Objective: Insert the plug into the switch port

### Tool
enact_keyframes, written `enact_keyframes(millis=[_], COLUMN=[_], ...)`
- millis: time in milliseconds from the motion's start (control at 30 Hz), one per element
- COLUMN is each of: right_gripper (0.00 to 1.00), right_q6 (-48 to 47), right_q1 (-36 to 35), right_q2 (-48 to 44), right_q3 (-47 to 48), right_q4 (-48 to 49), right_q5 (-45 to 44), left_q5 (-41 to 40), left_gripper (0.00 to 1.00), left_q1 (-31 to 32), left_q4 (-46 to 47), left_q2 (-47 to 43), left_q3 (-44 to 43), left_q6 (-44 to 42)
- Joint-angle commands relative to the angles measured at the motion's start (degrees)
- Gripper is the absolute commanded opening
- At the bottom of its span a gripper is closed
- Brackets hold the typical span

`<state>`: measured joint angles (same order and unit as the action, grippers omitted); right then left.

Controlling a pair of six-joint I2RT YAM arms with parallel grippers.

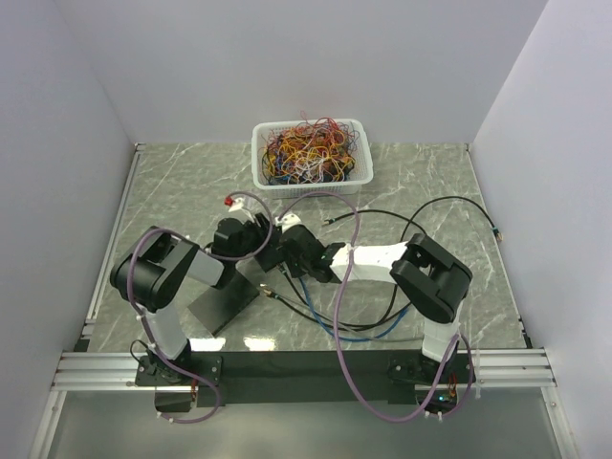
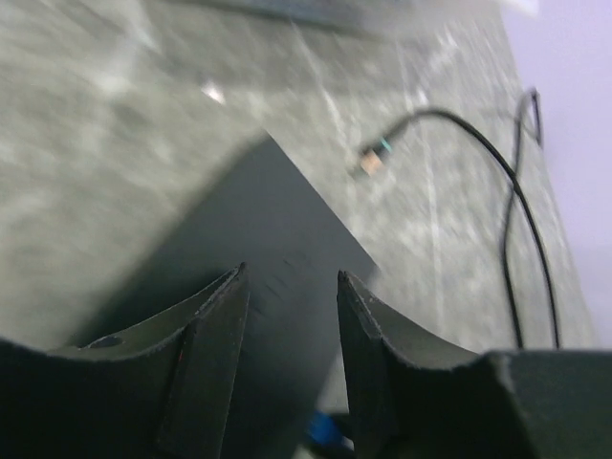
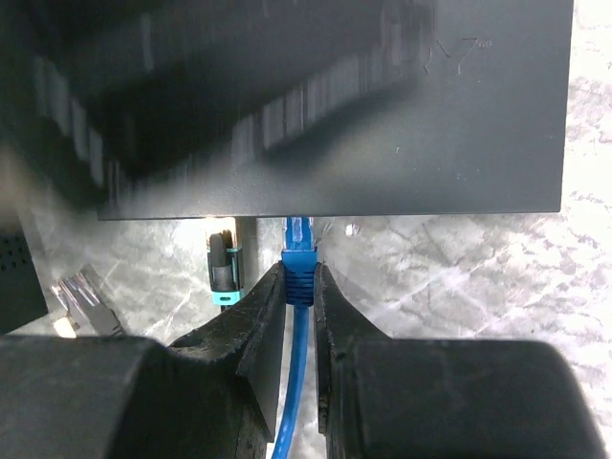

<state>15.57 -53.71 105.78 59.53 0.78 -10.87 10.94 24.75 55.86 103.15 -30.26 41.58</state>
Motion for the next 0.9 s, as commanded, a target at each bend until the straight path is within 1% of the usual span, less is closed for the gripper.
enact_keyframes(millis=[0,100,200,333,400,433,500,567,600,633,733,867], right_gripper=[0.00,0.00,0.00,0.00,0.16,0.31,0.43,0.51,0.53,0.57,0.61,0.64], right_q6=[0.07,-0.45,-0.72,-0.72,-0.63,-0.54,-0.19,-0.02,0.07,0.07,0.34,0.42], right_q1=[1.60,1.59,1.68,1.68,1.68,1.60,1.68,1.68,1.60,1.68,1.60,1.51], right_q2=[-2.24,-3.29,-3.21,-1.54,-1.01,-0.84,-0.66,-0.57,-0.57,-0.75,-1.62,-3.73], right_q3=[-1.42,-3.27,-3.89,-2.84,-2.40,-2.31,-2.22,-2.22,-2.14,-2.22,-2.84,-4.06], right_q4=[12.92,15.13,16.01,15.13,14.69,14.78,14.78,14.52,14.17,14.08,13.90,13.64], right_q5=[-2.49,-2.40,-2.75,-2.92,-2.75,-2.75,-2.92,-2.75,-2.66,-2.66,-2.75,-2.75], left_q5=[3.21,2.34,0.14,-0.39,-0.39,-0.39,-0.48,-0.39,-0.39,-0.48,-1.09,-3.90], left_gripper=[0.50,0.50,0.50,0.50,0.50,0.50,0.50,0.50,0.50,0.50,0.50,0.51], left_q1=[2.58,2.49,2.23,1.35,1.26,1.26,1.26,1.26,1.26,1.35,1.26,1.26], left_q4=[-19.56,-19.73,-22.18,-22.37,-22.28,-22.54,-23.42,-23.51,-23.77,-23.86,-25.26,-28.69], left_q2=[3.63,4.95,5.13,2.50,0.05,-0.67,-1.98,-2.52,-2.87,-2.96,-4.45,-7.87], left_q3=[3.72,3.11,1.61,2.40,3.19,3.28,3.28,3.37,3.37,3.28,2.75,0.91], left_q6=[1.31,1.14,0.34,0.16,0.34,0.34,0.34,0.52,0.69,0.78,1.48,1.66])
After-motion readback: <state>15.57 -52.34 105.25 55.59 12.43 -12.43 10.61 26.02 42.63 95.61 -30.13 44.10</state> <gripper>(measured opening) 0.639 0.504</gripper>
